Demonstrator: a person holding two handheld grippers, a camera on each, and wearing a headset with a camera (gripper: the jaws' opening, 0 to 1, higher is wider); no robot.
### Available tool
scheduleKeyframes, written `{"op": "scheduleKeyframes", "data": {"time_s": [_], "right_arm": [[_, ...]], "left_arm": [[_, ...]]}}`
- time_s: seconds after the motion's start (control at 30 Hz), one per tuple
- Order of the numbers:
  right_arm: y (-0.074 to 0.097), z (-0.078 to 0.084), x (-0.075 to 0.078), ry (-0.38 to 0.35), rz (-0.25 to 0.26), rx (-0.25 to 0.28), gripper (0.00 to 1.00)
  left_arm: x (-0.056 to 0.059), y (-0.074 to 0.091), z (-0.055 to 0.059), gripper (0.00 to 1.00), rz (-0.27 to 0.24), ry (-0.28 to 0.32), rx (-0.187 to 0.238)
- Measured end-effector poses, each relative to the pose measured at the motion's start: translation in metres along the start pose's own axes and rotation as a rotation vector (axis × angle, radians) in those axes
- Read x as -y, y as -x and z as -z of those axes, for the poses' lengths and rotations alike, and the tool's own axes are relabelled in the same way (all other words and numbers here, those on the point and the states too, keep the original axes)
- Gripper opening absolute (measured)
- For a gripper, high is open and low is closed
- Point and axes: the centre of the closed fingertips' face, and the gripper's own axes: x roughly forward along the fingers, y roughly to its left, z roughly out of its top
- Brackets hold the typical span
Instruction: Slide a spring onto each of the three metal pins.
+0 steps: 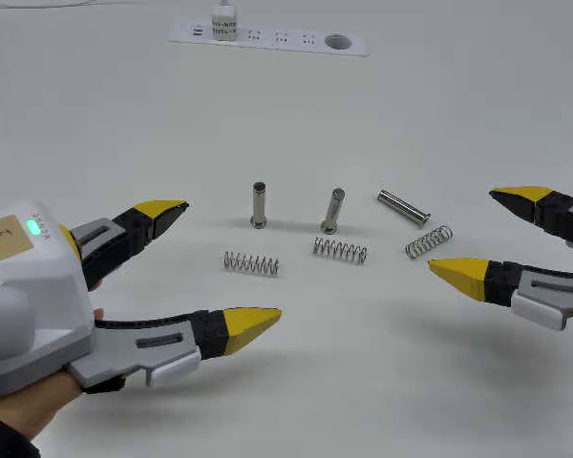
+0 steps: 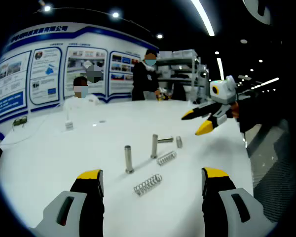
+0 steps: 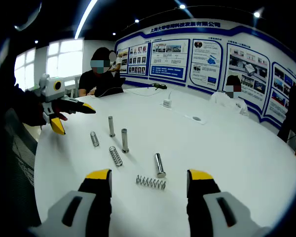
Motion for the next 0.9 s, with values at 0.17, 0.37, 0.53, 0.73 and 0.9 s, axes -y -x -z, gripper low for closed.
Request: {"op": "scheduleKeyframes", "data": {"time_s": [0.17,0.37,0.53,0.73,0.9], "right_arm": [[0.002,-0.004,0.004,0.001,0.012,0.0,0.61],[0.004,-0.01,0.012,-0.003,0.026,-0.01,0.55],[-0.005,-0.012,0.013,0.014,0.017,-0.054,0.47],[-0.018,-0.022,0.016,0.035,0.007,-0.077,0.41],[-0.028,-0.027,0.02,0.051,-0.001,-0.115,0.33]], "left_arm": [[0.0,0.0,-0.001,0.83,-0.001,-0.001,0.003],[0.002,0.0,-0.004,0.83,-0.003,-0.005,0.009],[0.002,0.002,-0.007,0.82,-0.004,-0.009,0.012],[0.004,0.003,-0.012,0.82,-0.003,-0.018,0.017],[0.006,0.003,-0.014,0.82,-0.005,-0.023,0.018]]}}
